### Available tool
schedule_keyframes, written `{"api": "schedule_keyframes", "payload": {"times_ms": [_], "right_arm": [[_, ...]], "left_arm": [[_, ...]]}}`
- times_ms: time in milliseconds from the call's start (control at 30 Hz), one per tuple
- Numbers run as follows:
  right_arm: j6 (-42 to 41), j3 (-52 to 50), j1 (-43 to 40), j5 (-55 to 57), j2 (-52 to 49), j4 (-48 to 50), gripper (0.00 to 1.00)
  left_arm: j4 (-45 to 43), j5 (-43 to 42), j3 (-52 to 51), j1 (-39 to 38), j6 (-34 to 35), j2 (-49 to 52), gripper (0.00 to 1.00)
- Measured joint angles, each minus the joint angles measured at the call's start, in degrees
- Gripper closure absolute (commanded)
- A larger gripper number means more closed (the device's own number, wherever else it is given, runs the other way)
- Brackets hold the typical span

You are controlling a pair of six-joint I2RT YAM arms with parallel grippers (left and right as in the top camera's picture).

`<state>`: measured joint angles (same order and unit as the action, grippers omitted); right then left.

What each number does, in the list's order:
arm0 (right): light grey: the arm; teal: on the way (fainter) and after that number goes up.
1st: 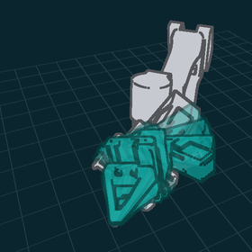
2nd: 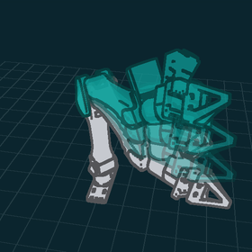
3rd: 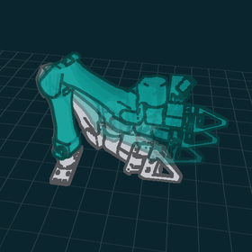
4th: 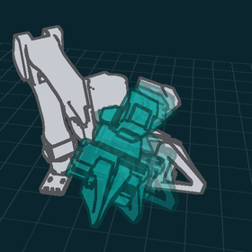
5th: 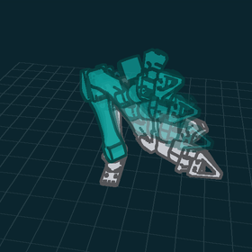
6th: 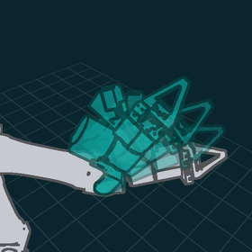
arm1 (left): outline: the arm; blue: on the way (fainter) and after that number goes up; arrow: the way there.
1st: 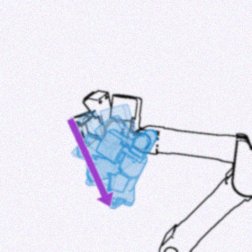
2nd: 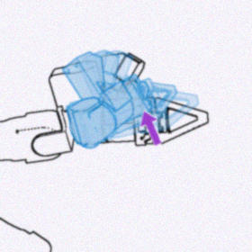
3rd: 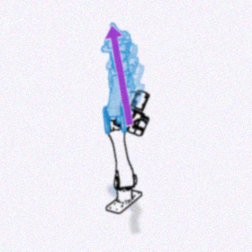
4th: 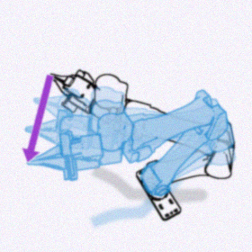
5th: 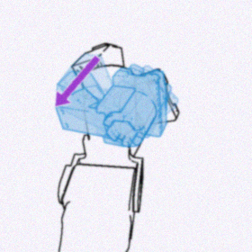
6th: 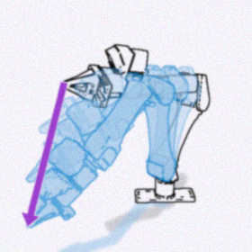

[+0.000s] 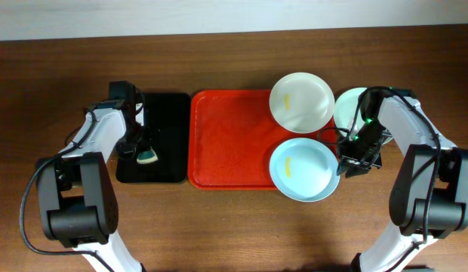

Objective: Clean dirty plates on tray and stack at the side
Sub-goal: 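Grasp the rim of the white plate with yellow stain using the right gripper, then drag the stained white plate to the tray center with the right gripper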

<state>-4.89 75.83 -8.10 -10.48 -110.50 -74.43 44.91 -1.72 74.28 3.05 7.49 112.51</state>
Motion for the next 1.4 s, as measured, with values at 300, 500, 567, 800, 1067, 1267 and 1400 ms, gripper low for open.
{"api": "schedule_keyframes", "payload": {"times_ms": [300, 500, 567, 800, 1067, 1267, 1400], "right_arm": [[0.2, 0.0, 0.0, 0.1, 0.0, 1.4, 0.79], [0.1, -0.3, 0.0, 0.1, 0.0, 2.7, 0.79], [0.2, -1.4, 0.0, 0.1, 0.0, 4.1, 0.79], [0.2, -4.5, 0.0, 0.0, 0.0, 6.0, 0.96], [0.2, -1.6, 0.0, -6.6, 0.0, 4.2, 0.96], [-1.4, 2.1, 3.6, -13.9, 0.0, 9.3, 0.96], [-5.6, 2.2, 11.1, -15.0, 0.0, 17.5, 0.96]], "left_arm": [[0.0, 0.0, 0.0, 0.0, 0.0, 0.0, 0.94], [0.0, 0.0, 0.0, 0.0, 0.0, 0.0, 0.95], [0.0, 0.0, 0.0, 0.0, 0.0, 0.0, 0.94], [0.0, 0.0, 0.0, 0.0, 0.0, 0.0, 0.94], [0.0, 0.0, 0.0, 0.0, 0.0, 0.0, 0.95], [0.0, 0.0, 0.0, 0.0, 0.0, 0.0, 0.95], [0.0, 0.0, 0.0, 0.0, 0.0, 0.0, 0.95]]}}
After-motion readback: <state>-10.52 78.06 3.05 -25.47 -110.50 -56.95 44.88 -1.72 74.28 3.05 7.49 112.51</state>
